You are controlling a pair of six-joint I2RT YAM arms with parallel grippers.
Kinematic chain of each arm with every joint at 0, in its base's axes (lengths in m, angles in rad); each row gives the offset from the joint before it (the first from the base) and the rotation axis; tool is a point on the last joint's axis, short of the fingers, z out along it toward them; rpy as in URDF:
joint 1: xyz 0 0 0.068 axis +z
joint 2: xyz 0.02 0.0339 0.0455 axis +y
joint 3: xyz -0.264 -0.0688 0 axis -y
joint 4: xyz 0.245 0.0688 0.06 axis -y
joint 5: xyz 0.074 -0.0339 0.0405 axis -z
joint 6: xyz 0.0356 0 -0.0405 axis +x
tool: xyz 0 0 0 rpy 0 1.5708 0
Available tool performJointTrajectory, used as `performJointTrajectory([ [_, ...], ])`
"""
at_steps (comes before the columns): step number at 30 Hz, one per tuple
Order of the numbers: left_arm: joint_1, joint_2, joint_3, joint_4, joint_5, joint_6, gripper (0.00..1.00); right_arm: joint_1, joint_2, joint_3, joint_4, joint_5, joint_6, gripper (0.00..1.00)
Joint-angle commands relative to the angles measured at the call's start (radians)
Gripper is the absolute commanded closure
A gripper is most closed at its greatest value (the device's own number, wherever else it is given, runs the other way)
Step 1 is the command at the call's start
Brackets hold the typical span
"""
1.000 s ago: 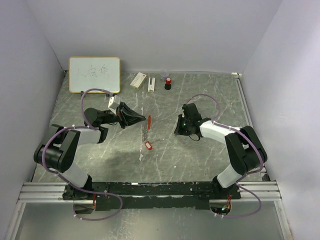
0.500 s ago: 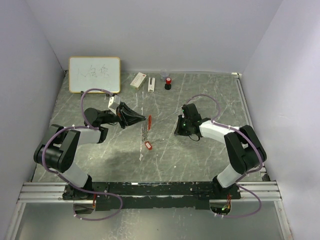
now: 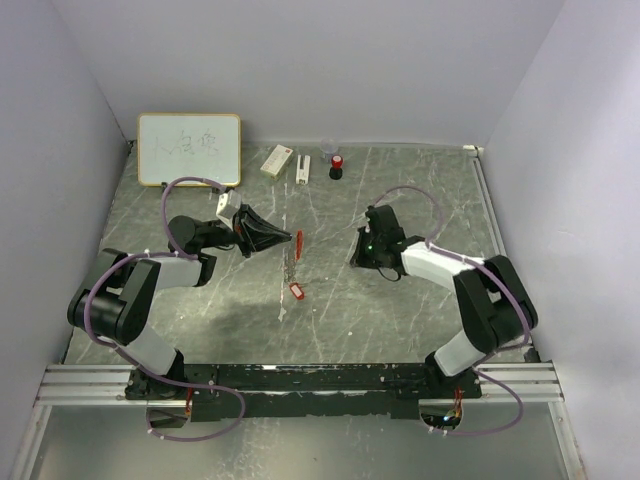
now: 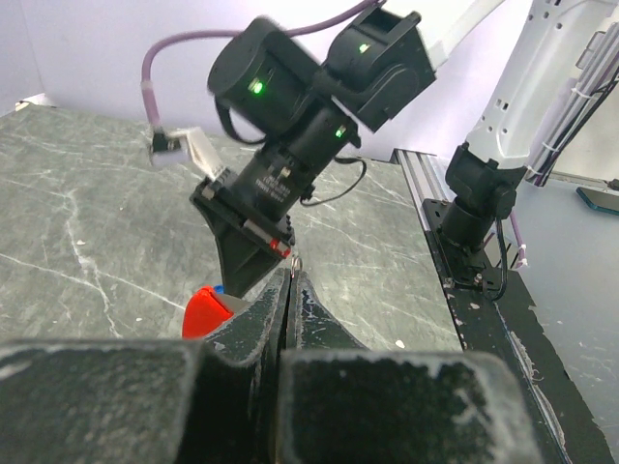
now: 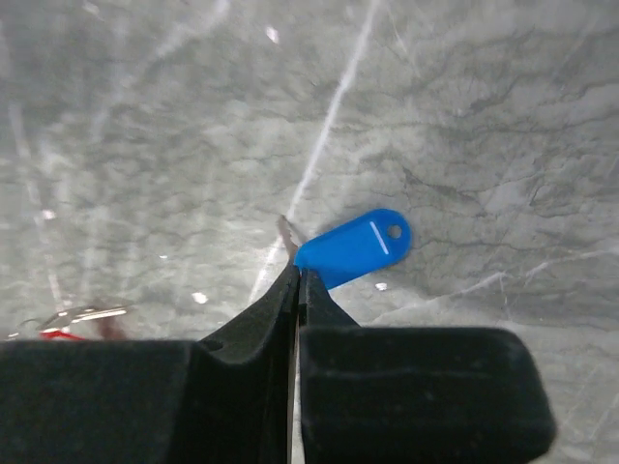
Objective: Put the keys on the keyring
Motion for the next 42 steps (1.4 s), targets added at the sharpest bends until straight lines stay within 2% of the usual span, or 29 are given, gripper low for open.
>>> performJointTrajectory([
  [1, 0.008, -0.025, 0.014, 0.282, 0.013, 0.004, 0.93, -0.002, -0.18, -0.005, 0.103, 0.058, -0.039, 1.0],
  [5, 0.005, -0.021, 0.035, 0.282, 0.029, -0.005, 0.93, -0.004, -0.272, 0.028, 0.123, 0.084, -0.086, 1.0],
  [10, -0.009, -0.02, 0.07, 0.282, 0.041, -0.02, 0.93, -0.008, -0.318, 0.068, 0.197, 0.011, -0.085, 1.0],
  [22, -0.055, -0.001, 0.144, 0.28, 0.041, -0.037, 0.93, -0.008, -0.364, 0.012, 0.486, -0.125, 0.096, 1.0],
  [33, -0.09, 0.047, 0.195, 0.279, -0.02, -0.026, 0.93, -0.005, -0.368, -0.017, 0.578, -0.196, 0.187, 1.0],
  [42, -0.105, 0.087, 0.22, 0.277, -0.051, -0.006, 0.93, 0.018, -0.397, -0.035, 0.573, -0.234, 0.218, 1.0],
])
